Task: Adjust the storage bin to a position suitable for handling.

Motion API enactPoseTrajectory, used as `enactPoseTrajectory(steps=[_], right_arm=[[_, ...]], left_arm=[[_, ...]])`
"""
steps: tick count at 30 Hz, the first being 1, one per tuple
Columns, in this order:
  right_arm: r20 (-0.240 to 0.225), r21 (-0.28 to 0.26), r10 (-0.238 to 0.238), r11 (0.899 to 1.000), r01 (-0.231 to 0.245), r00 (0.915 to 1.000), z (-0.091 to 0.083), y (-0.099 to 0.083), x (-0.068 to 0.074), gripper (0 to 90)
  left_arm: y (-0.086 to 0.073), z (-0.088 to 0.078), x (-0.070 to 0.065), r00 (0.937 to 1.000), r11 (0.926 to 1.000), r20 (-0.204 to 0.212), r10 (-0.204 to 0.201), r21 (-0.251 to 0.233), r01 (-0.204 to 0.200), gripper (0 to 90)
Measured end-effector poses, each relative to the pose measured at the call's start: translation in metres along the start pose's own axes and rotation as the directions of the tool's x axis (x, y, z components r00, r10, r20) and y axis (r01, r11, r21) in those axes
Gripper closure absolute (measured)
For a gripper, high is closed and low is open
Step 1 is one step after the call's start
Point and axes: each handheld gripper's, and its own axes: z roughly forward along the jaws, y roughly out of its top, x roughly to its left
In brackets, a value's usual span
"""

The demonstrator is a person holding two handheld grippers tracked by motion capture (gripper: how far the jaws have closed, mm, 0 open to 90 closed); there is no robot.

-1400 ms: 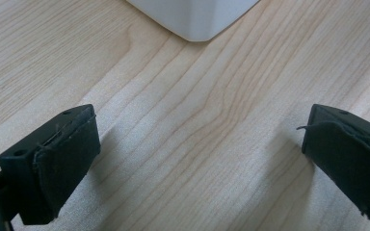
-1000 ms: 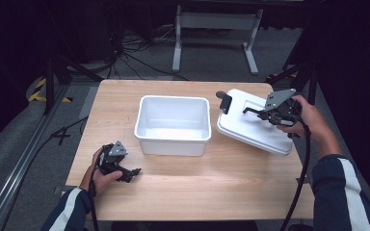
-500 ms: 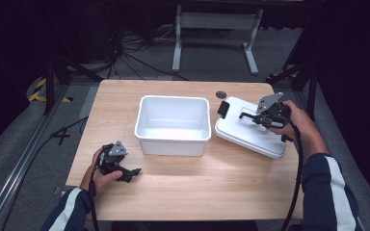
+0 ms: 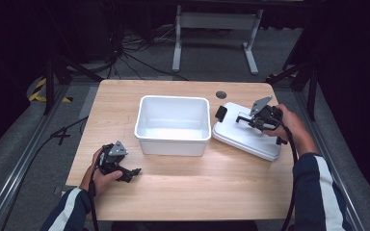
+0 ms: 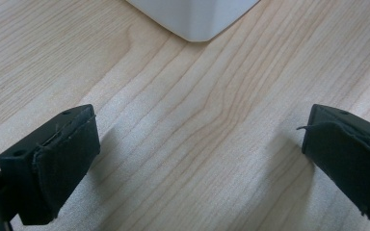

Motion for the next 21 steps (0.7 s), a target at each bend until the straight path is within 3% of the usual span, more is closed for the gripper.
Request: enactPoseTrajectory(steps=[5,11,21], right_arm=[[0.004,0.016,0.005,1.0,-0.005,1.0,0.008,0.0,-0.003,83.8],[0.007,0.013,0.047,0.999,-0.047,0.9989,0.015,-0.003,-0.006,80.0],[-0.01,-0.099,0.116,0.988,-0.117,0.9932,-0.002,-0.009,-0.004,73.0]], left_arm=[[0.0,0.0,0.0,1.0,1.0,0.0,0.0,0.0,0.0,0.2],[0.001,0.001,0.0,1.0,1.0,0.004,0.004,-0.001,-0.004,0.1],[0.001,0.0,0.0,1.0,1.0,0.004,0.007,0.001,-0.007,0.3]])
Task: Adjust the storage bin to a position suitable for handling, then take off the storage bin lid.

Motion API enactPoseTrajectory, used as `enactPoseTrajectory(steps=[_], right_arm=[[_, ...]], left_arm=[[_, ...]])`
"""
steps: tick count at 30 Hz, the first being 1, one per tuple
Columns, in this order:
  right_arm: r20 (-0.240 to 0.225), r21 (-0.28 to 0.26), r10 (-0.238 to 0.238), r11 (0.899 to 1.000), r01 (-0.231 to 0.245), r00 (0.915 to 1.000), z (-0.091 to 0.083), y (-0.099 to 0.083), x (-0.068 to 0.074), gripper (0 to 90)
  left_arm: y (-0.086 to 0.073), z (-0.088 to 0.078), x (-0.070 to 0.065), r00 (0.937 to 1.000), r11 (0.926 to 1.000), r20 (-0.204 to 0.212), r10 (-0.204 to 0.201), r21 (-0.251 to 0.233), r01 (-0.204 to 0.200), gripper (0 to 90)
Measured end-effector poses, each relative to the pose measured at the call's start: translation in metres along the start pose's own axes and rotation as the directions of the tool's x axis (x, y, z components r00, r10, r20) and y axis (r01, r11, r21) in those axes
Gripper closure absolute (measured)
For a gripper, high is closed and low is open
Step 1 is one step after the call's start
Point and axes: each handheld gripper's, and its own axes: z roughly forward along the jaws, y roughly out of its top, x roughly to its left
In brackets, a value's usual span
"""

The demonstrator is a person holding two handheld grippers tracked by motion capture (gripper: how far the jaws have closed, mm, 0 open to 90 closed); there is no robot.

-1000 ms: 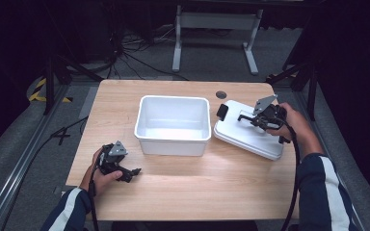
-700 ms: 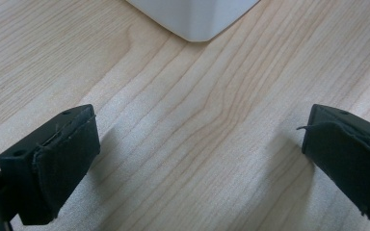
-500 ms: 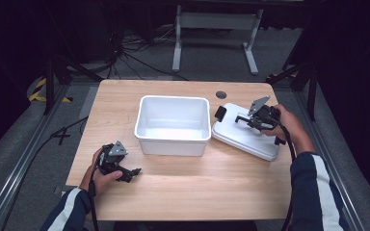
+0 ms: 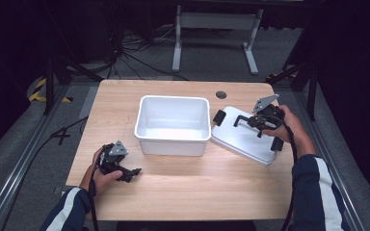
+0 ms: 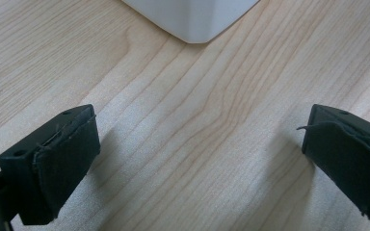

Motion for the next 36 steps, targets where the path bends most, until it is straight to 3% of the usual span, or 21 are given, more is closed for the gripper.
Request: enactPoseTrajectory(steps=[19,31,36], right_arm=[[-0.039,-0.135,0.08,0.987,-0.084,0.9961,-0.027,-0.013,0.03,58.0],[-0.022,-0.184,0.09,0.979,-0.092,0.9957,-0.052,-0.037,0.056,53.6],[0.007,-0.18,0.087,0.98,-0.084,0.9962,-0.056,-0.048,0.066,48.9]], left_arm=[[0.0,0.0,0.0,1.0,1.0,-0.001,-0.001,0.0,0.001,0.4],[0.0,0.0,0.0,1.0,1.0,0.0,-0.002,0.0,0.002,0.4],[0.0,0.0,0.0,1.0,1.0,0.0,-0.001,0.0,0.001,0.4]])
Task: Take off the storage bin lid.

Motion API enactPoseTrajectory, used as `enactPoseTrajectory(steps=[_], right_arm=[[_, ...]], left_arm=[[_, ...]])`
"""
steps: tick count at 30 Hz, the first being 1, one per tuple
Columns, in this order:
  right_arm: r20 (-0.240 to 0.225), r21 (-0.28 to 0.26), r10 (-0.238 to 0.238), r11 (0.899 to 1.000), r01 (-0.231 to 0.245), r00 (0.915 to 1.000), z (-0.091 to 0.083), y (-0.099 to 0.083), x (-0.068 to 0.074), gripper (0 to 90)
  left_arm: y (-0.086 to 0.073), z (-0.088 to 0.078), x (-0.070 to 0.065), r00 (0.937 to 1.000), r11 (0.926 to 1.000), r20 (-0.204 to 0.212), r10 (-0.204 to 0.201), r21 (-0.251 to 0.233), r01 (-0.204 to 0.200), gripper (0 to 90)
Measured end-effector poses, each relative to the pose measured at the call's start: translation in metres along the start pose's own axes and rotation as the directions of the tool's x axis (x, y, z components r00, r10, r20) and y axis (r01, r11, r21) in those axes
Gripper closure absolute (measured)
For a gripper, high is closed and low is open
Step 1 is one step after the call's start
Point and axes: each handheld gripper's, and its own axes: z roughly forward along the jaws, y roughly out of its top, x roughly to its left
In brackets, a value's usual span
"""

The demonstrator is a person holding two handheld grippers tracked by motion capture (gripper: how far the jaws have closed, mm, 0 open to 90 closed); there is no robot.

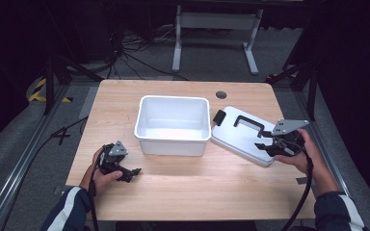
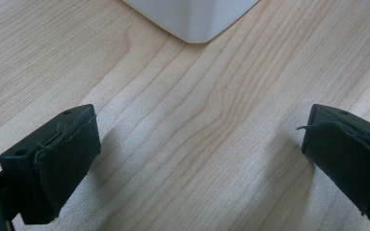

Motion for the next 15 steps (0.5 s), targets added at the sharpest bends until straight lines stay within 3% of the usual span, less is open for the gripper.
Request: enactPoseTrajectory(steps=[8,15], right_arm=[[0.051,-0.023,0.011,1.0,-0.01,0.9986,-0.01,-0.021,0.01,41.3],[0.057,-0.052,0.054,0.997,-0.051,0.9969,-0.013,-0.047,0.018,37.1]], left_arm=[[0.0,0.0,0.0,1.0,1.0,0.0,0.0,0.0,0.0,0.4],[0.0,0.0,0.0,1.0,1.0,0.0,0.0,0.0,0.0,0.4]])
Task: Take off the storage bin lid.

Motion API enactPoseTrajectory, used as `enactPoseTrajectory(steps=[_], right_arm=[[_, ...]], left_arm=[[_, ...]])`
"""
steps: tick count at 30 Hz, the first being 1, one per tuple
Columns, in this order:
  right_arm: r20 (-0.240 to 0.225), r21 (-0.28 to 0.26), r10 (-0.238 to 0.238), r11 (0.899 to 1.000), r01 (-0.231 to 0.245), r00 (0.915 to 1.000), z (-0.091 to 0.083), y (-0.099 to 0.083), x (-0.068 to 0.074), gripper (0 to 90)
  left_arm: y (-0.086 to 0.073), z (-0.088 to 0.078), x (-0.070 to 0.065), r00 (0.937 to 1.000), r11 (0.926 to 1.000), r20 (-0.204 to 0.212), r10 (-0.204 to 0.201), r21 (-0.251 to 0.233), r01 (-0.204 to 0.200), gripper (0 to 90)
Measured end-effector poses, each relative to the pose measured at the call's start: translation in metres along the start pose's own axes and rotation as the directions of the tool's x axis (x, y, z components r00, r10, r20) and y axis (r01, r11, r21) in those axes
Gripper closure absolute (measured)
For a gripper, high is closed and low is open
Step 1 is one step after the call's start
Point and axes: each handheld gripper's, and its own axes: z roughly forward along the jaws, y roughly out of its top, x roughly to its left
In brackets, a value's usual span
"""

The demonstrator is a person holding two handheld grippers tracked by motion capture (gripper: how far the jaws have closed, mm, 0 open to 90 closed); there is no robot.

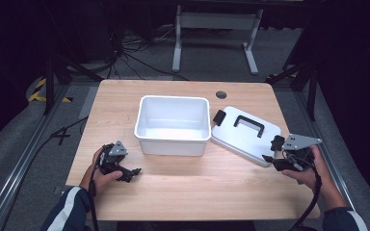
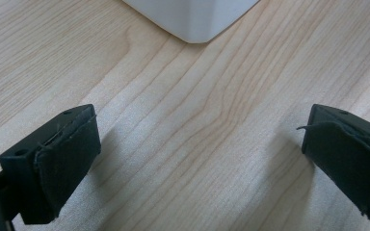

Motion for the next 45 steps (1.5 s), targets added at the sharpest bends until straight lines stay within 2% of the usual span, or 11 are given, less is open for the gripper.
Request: enactPoseTrajectory(steps=[4,8,11,12,13,17,19,23,32,34,45], right_arm=[[0.005,-0.009,0.028,1.0,-0.028,0.9996,0.001,-0.017,0.002,34.1],[-0.001,-0.009,0.093,0.996,-0.093,0.9957,0.006,-0.037,0.006,30.0],[0.004,-0.005,0.107,0.994,-0.107,0.9943,0.009,-0.045,0.007,29.7],[0.0,-0.004,0.124,0.992,-0.124,0.9923,0.01,-0.05,0.008,29.6],[-0.009,0.003,0.164,0.986,-0.164,0.9864,0.013,-0.063,0.011,28.9],[-0.012,0.009,0.195,0.981,-0.194,0.9808,0.017,-0.074,0.014,27.7],[-0.029,0.008,0.237,0.971,-0.237,0.971,0.02,-0.082,0.015,26.3],[-0.02,0.007,0.276,0.961,-0.276,0.9608,0.021,-0.088,0.015,23.1],[-0.021,0.011,0.29,0.957,-0.289,0.9569,0.022,-0.088,0.015,22.3],[-0.017,0.01,0.292,0.956,-0.292,0.9562,0.022,-0.088,0.015,22.2],[-0.008,0.015,0.299,0.954,-0.299,0.9541,0.022,-0.088,0.016,21.4]], left_arm=[[0.0,0.0,0.0,1.0,1.0,0.0,0.0,0.0,0.0,0.4],[0.0,0.0,0.0,1.0,1.0,0.0,0.0,0.0,0.0,0.4],[0.0,0.0,0.0,1.0,1.0,0.0,0.0,0.0,0.0,0.4],[0.0,0.0,0.0,1.0,1.0,0.0,0.0,0.0,0.0,0.4],[0.0,0.0,0.0,1.0,1.0,0.0,0.0,0.0,0.0,0.4],[0.0,0.0,0.0,1.0,1.0,0.0,0.0,0.0,0.0,0.4],[0.0,0.0,0.0,1.0,1.0,-0.001,0.001,0.0,-0.001,0.4],[0.0,0.0,0.0,1.0,1.0,0.0,-0.002,-0.001,0.002,0.4],[0.0,-0.001,0.0,1.0,1.0,-0.006,0.0,0.005,0.0,0.4],[-0.001,-0.001,-0.001,0.9999,0.9999,-0.004,-0.012,0.004,0.012,0.4],[-0.001,-0.001,0.0,1.0,1.0,-0.006,-0.002,0.004,0.002,0.2]])
